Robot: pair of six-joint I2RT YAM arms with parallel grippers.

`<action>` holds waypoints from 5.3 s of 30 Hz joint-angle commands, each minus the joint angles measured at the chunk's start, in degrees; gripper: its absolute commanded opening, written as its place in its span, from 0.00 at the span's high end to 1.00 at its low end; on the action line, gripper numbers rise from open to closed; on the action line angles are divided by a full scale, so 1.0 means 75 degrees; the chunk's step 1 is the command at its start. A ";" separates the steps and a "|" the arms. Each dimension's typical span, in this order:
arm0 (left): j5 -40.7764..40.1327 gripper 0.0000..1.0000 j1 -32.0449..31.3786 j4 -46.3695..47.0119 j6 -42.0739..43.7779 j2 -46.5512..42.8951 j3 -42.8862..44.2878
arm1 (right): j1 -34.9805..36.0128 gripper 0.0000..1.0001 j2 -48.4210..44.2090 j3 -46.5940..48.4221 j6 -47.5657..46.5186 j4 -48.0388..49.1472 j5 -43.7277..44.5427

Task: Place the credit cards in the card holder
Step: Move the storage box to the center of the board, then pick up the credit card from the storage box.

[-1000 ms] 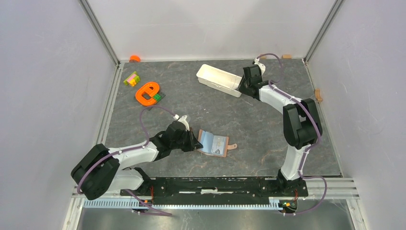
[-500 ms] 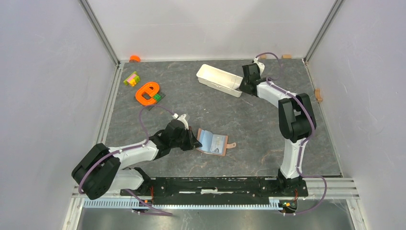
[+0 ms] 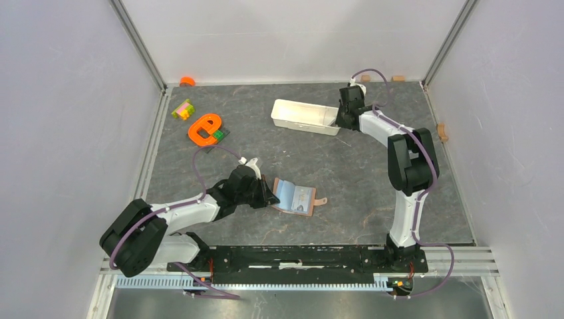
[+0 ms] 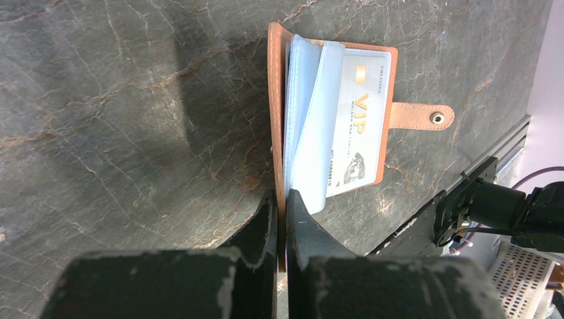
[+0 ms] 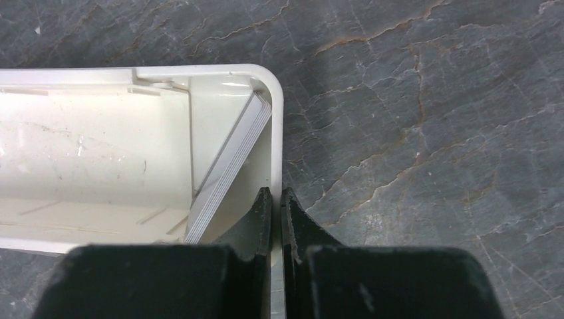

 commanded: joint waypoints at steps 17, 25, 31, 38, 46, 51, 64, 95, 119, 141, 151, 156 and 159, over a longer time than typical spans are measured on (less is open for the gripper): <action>0.0329 0.98 0.0105 0.0007 0.0516 0.0214 0.0232 | -0.0163 1.00 0.0612 0.1245 -0.4251 -0.0978 -0.2101; 0.0364 0.98 0.0105 0.0018 0.0516 0.0218 0.0244 | -0.0163 0.67 0.0629 0.1883 -0.4175 -0.1553 -0.1524; 0.0434 0.98 0.0104 -0.0091 0.0569 0.0096 0.0266 | -0.0171 0.43 0.0232 0.2395 -0.2831 -0.2210 -0.0555; 0.0422 0.98 0.0117 -0.0387 0.0767 -0.0099 0.0325 | 0.0141 0.46 -0.0125 0.2296 -0.1672 -0.2215 -0.1110; 0.0457 0.98 0.0126 -0.0496 0.0830 -0.0189 0.0349 | 0.0437 0.50 0.0241 0.2192 -0.0799 -0.2180 -0.1105; 0.0446 0.98 0.0128 -0.0533 0.0844 -0.0251 0.0338 | 0.0452 0.51 0.0483 0.2132 -0.0647 -0.2051 -0.1088; 0.0422 0.98 0.0175 -0.0635 0.0856 -0.0316 0.0323 | 0.0454 0.51 0.1059 0.2233 -0.0432 -0.1937 -0.0832; 0.0405 0.98 0.0246 -0.0624 0.0845 -0.0366 0.0198 | 0.0458 0.61 0.0639 0.2177 -0.0232 -0.1496 -0.0889; 0.0399 0.98 0.0293 -0.0533 0.0856 -0.0343 0.0056 | 0.0453 0.56 0.1020 0.1739 0.0633 -0.1401 -0.0525; 0.0353 0.98 0.0351 -0.0521 0.0809 -0.0390 -0.0073 | 0.0428 0.59 0.0133 0.0733 0.1746 -0.0144 -0.0542; 0.0364 0.98 0.0363 -0.0521 0.0818 -0.0411 -0.0121 | 0.0404 0.62 -0.0016 0.0624 0.1773 -0.0128 -0.0520; 0.0364 0.98 0.0362 -0.0508 0.0819 -0.0402 -0.0136 | 0.0388 0.67 0.0029 0.0620 0.1750 -0.0145 -0.0565; 0.0375 0.98 0.0363 -0.0509 0.0821 -0.0401 -0.0143 | 0.0382 0.71 0.0013 0.0585 0.1740 -0.0196 -0.0467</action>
